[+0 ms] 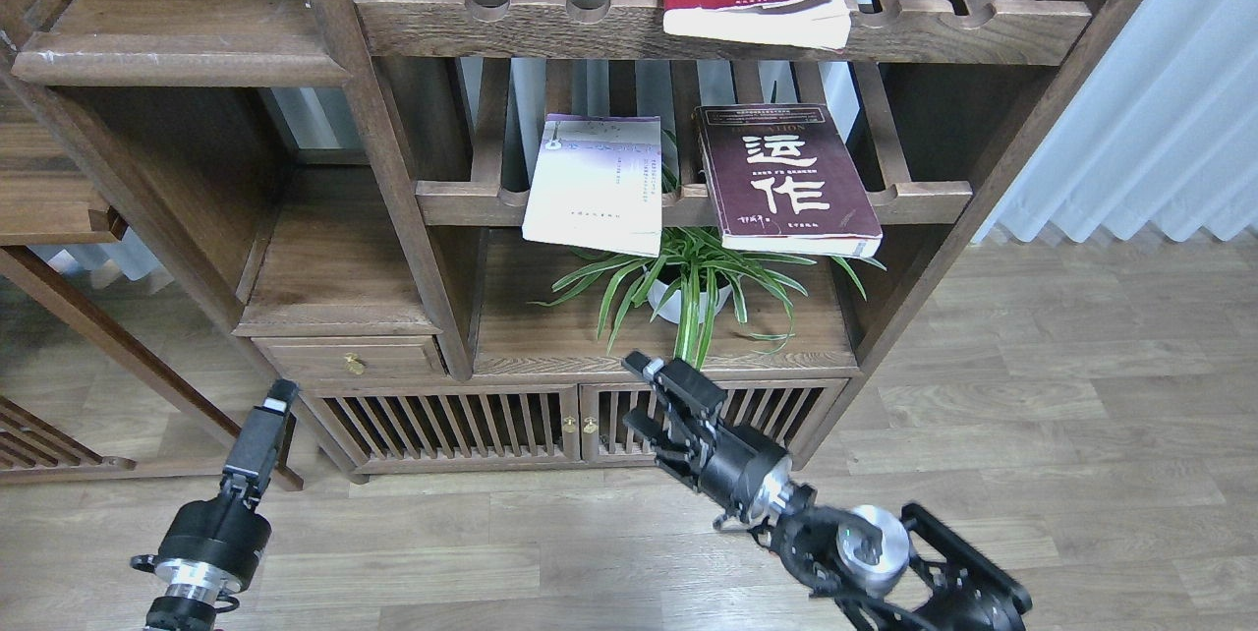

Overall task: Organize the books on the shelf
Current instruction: 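Raise the right gripper toward the maroon book on the middle shelf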

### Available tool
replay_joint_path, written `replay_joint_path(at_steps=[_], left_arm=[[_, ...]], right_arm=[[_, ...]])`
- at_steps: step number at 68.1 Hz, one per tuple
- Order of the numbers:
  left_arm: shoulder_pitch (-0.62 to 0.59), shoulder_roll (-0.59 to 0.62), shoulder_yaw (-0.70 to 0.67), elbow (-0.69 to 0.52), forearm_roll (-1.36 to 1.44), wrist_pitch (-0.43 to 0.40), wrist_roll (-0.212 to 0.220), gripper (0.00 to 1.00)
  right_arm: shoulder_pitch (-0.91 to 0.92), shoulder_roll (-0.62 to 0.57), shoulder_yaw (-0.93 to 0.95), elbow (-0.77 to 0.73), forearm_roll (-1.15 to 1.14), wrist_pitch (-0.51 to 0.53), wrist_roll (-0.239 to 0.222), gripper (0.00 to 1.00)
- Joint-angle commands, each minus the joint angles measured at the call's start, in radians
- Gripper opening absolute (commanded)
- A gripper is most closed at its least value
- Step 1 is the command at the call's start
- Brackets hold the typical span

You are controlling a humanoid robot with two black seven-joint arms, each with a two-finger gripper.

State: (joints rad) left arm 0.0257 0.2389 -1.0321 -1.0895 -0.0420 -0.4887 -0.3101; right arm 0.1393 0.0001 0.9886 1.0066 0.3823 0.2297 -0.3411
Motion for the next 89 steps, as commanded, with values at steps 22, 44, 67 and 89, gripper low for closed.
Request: replay_joint_path(at_steps=[22,44,67,89], left_arm=[[-0.044,0.002,0.012,0.054,0.001,0.0,0.005,1.0],[-0.052,0.002,0.018,0.063,-0.001,0.0,0.017,1.0],[-0.059,-0.001,0.017,0.063,-0.01,0.0,0.011,1.0],[-0.059,0.002,0.003,0.057,-0.01,0.0,0.009,1.0]], right_arm=[[0.032,0.0,-0.01,-0.029,-0.011,0.059,0.001,1.0],[0.039,0.0,-0.01,-0.082,-0.014,0.243,0.001,1.0],[0.189,0.0,0.021,-0.296,0.003,0.259,0.037,1.0],[0.264,0.0,0.2,-0.368,0.006,0.16,0.159,1.0]])
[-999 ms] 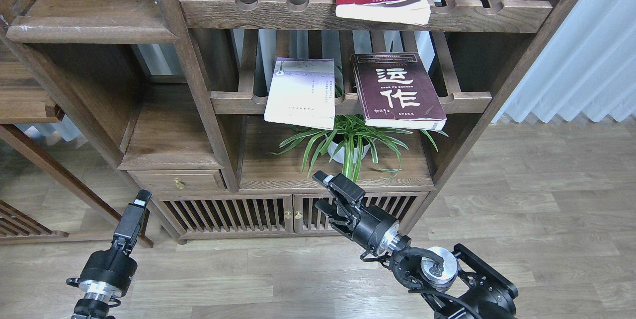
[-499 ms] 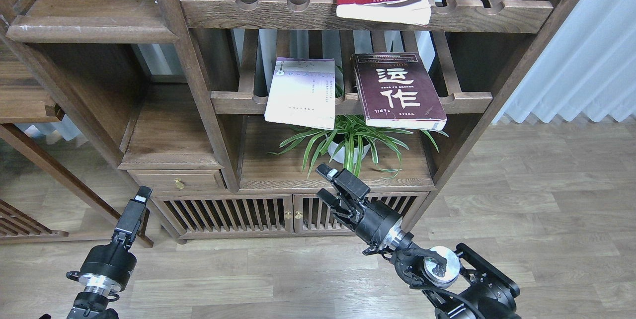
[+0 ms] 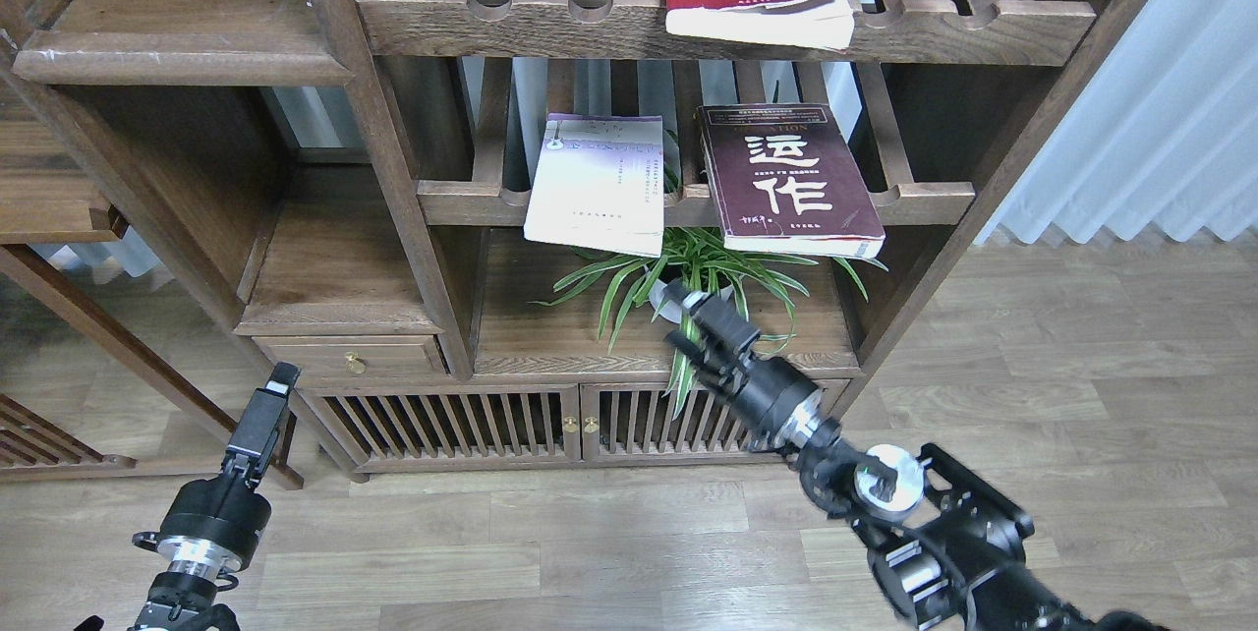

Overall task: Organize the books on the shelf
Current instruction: 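Raise the right gripper toward the maroon book on the middle shelf, then grasp the maroon book's lower edge with the right gripper and tilt it out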

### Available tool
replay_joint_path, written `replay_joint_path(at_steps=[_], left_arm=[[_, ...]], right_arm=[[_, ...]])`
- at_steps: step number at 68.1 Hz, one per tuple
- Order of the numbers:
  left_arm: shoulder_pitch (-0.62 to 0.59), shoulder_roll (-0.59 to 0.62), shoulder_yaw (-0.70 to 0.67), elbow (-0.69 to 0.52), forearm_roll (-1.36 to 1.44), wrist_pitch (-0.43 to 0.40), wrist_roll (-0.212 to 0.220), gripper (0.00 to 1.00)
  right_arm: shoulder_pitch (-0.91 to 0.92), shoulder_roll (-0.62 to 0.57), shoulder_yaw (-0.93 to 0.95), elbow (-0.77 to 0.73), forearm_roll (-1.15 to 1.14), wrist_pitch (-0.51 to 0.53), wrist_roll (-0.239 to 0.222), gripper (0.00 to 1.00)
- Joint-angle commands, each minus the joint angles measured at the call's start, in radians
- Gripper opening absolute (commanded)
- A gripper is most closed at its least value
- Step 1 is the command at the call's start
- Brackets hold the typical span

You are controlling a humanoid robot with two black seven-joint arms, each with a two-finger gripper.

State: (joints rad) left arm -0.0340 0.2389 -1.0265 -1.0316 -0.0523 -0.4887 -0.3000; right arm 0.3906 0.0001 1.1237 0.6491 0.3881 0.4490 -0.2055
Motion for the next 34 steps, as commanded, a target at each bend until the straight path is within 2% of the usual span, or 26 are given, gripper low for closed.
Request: replay_joint_path(at_steps=[1,8,13,17,20,24,34], left_arm=[[0.0,0.002,-0.004,-0.002,0.0,0.0,-0.001,1.0],[0.0,0.003,-0.004,-0.008,-0.001,0.0,-0.001,1.0],[-0.001,0.005,-0.004,-0.012,-0.001,0.0,-0.001,1.0],[0.0,0.005,-0.004,-0.012,-0.001,0.0,-0.001,1.0],[0.0,0.005,-0.006,-0.012,-0.001,0.0,-0.001,1.0],[-0.001,0.005,-0.006,-0.012,-0.001,0.0,-0.001,1.0],[0.0,0.007,-0.017,-0.012,-0.001,0.0,-0.001,1.0]], right_arm=[[0.013,0.0,0.073,-0.011,0.0,-0.065,0.026,1.0],[0.019,0.0,0.106,-0.014,0.001,-0.121,0.04,0.99],[0.021,0.0,0.125,-0.017,0.011,-0.145,0.054,0.95],[0.021,0.0,0.139,-0.017,0.032,-0.147,0.069,0.87],[0.021,0.0,0.153,-0.017,0.069,-0.139,0.086,0.73],[0.021,0.0,0.166,-0.017,0.107,-0.139,0.095,0.61],[0.021,0.0,0.174,-0.016,0.146,-0.104,0.097,0.41]])
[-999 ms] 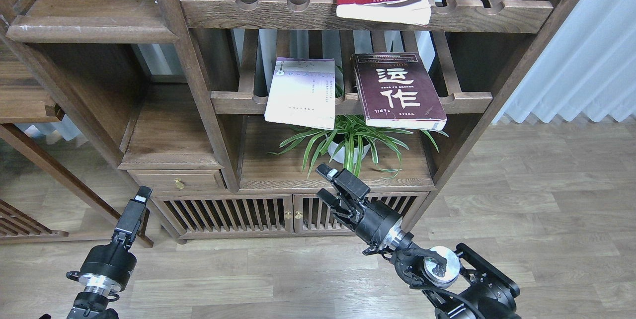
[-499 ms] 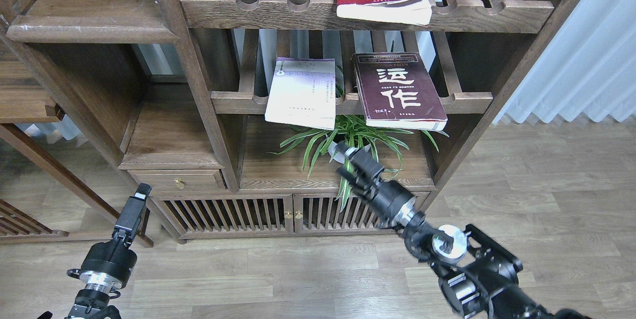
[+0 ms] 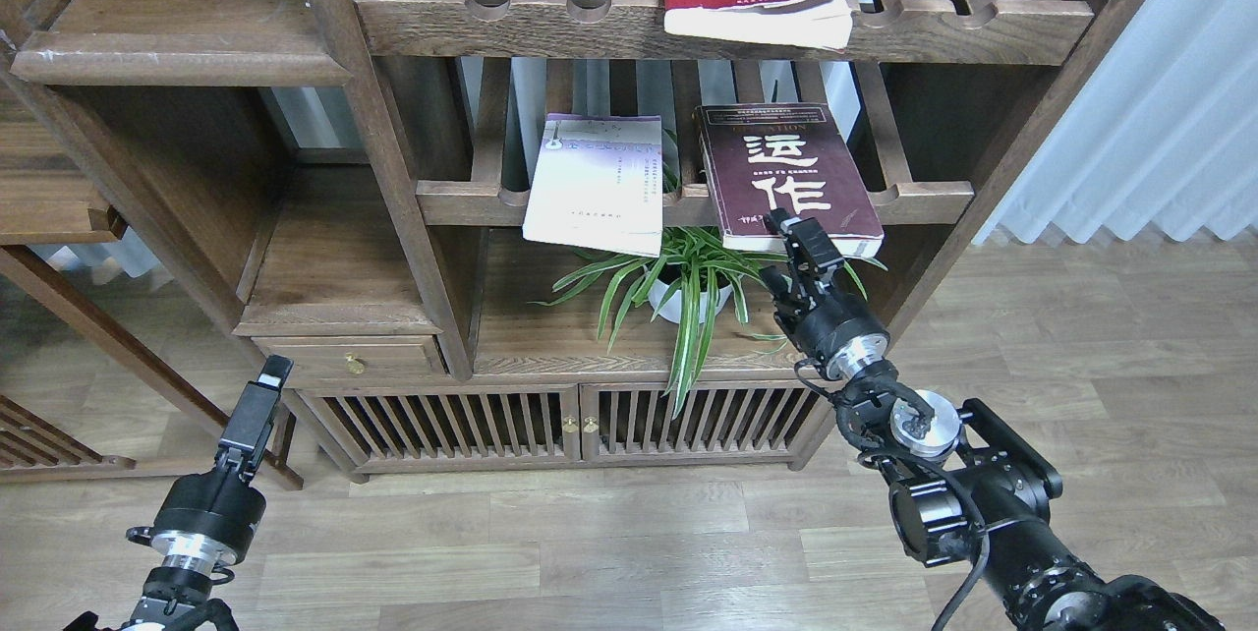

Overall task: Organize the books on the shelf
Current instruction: 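Grasp the maroon book's lower edge with the right gripper and tilt it out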

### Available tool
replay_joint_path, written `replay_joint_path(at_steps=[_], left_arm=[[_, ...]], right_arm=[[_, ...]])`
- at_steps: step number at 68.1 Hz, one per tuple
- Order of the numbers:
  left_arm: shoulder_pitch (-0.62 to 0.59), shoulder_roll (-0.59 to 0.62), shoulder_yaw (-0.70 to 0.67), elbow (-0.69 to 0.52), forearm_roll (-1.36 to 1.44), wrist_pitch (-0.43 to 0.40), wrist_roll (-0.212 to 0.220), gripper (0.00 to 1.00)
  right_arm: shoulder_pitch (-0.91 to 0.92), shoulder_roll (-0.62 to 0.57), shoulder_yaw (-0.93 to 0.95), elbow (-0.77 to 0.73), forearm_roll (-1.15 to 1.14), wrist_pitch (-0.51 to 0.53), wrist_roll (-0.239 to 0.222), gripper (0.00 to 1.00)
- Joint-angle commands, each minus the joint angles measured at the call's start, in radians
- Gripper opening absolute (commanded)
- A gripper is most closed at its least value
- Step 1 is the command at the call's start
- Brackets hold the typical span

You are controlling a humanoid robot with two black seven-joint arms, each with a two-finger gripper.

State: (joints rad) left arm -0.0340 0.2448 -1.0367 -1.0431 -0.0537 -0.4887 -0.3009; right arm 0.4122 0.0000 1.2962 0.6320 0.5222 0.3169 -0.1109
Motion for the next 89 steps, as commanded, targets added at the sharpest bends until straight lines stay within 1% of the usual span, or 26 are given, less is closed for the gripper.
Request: replay_joint_path(at_steps=[1,4,5,6,13,15,18,28,35,46,47,60,68,77,89], left_arm=[[0.0,0.001,-0.008,0.0,0.0,0.0,0.0,1.0],[0.0,0.002,-0.009,0.0,0.0,0.0,0.0,1.0],[0.0,0.004,-0.009,-0.002,0.0,0.0,0.0,1.0],[0.0,0.004,-0.009,-0.002,0.0,0.0,0.002,1.0],[0.0,0.004,-0.008,-0.003,0.0,0.0,0.003,1.0],[0.0,0.004,-0.008,-0.003,0.0,0.0,0.003,1.0],[0.0,0.004,-0.008,-0.003,0.0,0.0,0.005,1.0],[0.0,0.004,-0.003,-0.003,0.0,0.0,0.009,1.0],[0.0,0.004,-0.003,-0.003,0.0,0.0,0.009,1.0],[0.0,0.002,0.0,-0.003,0.0,0.0,0.009,1.0],[0.0,0.001,0.004,-0.005,0.0,0.0,0.009,1.0],[0.003,-0.006,0.012,-0.008,0.0,0.0,0.009,1.0],[0.016,-0.006,0.021,-0.038,0.0,0.0,0.011,1.0],[0.016,-0.006,0.07,-0.041,0.0,0.0,0.011,1.0],[0.016,-0.013,0.132,-0.041,0.0,0.0,0.011,1.0]], right_arm=[[-0.001,0.0,0.002,0.001,0.012,0.034,0.0,0.38],[-0.001,0.0,0.002,0.001,0.013,0.048,0.0,0.31],[-0.001,0.0,0.002,0.001,0.013,0.054,-0.001,0.28],[-0.001,0.0,0.002,0.0,0.013,0.068,-0.003,0.22],[-0.004,0.0,-0.009,0.001,0.013,0.139,-0.006,0.07],[-0.004,0.0,-0.011,0.001,0.013,0.157,-0.007,0.05],[-0.006,0.0,-0.014,0.001,0.012,0.171,-0.007,0.05],[-0.018,0.0,-0.018,0.021,0.016,0.172,-0.012,0.05],[-0.047,0.0,-0.018,0.083,0.022,0.172,-0.013,0.05],[-0.162,0.0,-0.02,0.276,0.022,0.172,-0.016,0.04],[-0.2,0.0,-0.021,0.326,0.024,0.172,-0.015,0.04],[-0.334,0.0,-0.018,0.488,0.076,0.172,-0.013,0.05],[-0.43,0.0,-0.018,0.583,0.108,0.172,-0.015,0.05],[-0.509,0.0,-0.018,0.638,0.157,0.172,-0.016,0.06],[-0.599,-0.023,-0.024,0.652,0.163,0.172,-0.056,0.05]])
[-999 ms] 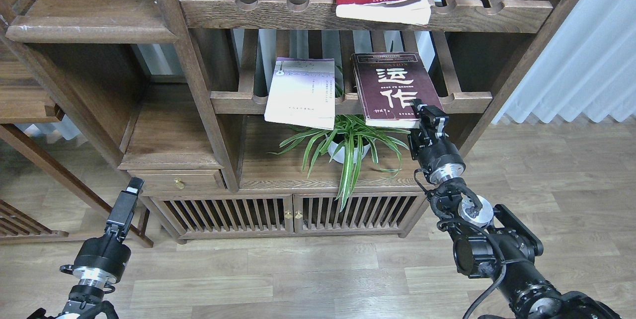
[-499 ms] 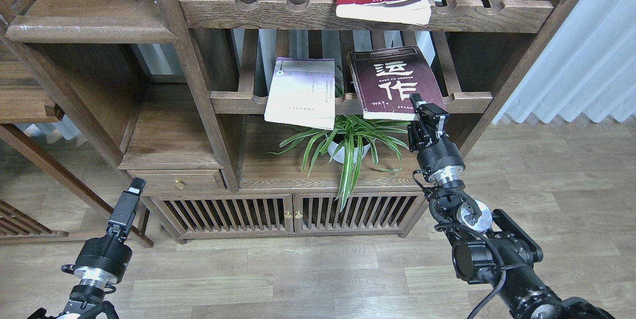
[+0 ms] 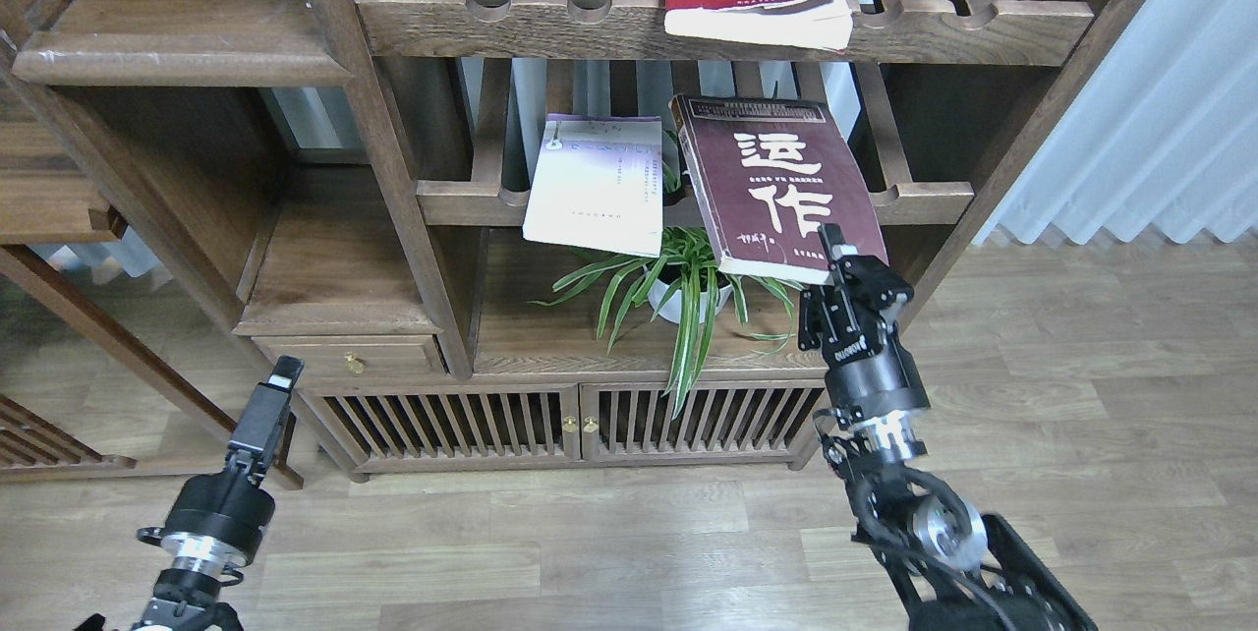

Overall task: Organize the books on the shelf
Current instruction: 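Grasp the maroon book's lower edge with the right gripper and tilt it out, then pull the maroon book down and grip it with both grippers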

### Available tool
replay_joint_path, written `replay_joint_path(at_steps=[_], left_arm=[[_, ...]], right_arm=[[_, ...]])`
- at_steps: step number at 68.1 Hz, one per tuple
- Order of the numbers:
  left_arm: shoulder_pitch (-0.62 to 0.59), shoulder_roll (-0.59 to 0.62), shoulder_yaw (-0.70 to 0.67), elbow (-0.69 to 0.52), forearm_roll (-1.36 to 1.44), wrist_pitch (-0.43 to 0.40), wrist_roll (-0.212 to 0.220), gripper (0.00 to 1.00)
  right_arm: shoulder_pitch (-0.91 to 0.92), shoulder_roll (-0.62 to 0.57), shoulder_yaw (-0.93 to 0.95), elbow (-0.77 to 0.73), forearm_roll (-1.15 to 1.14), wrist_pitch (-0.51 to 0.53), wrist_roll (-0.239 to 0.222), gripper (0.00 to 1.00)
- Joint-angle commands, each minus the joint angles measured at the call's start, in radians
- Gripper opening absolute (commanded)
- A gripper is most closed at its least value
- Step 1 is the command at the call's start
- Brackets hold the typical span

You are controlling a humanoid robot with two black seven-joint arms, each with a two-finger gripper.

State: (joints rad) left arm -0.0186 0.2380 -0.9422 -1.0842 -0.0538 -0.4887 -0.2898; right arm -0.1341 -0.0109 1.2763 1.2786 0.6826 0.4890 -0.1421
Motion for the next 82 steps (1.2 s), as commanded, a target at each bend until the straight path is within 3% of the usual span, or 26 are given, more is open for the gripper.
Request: replay_joint_path(at_steps=[1,15,47,64,82], left_arm=[[0.0,-0.008,0.039,0.0,0.0,0.0,0.0,1.0],[-0.008,-0.032,0.082,0.006,0.002,0.0,-0.008,1.0],[0.012,-0.046,0.2,0.0,-0.001,0.0,-0.015,1.0],[0.012,-0.086,0.302,-0.025,-0.05,0.0,-0.015,1.0],[0.011,-0.12,0.309,-0.025,-0.089,0.0,-0.019,0.98]], right_arm=[[-0.059,-0.014,-0.006,0.005,0.003,0.0,-0.027,0.05],[-0.151,-0.052,-0.055,0.002,0.003,0.0,-0.1,0.06],[-0.17,-0.052,-0.322,-0.073,0.003,0.0,-0.192,0.06],[-0.133,-0.04,-0.397,-0.142,0.003,0.0,-0.202,0.07],[-0.133,-0.035,-0.453,-0.143,0.0,0.0,-0.212,0.07]])
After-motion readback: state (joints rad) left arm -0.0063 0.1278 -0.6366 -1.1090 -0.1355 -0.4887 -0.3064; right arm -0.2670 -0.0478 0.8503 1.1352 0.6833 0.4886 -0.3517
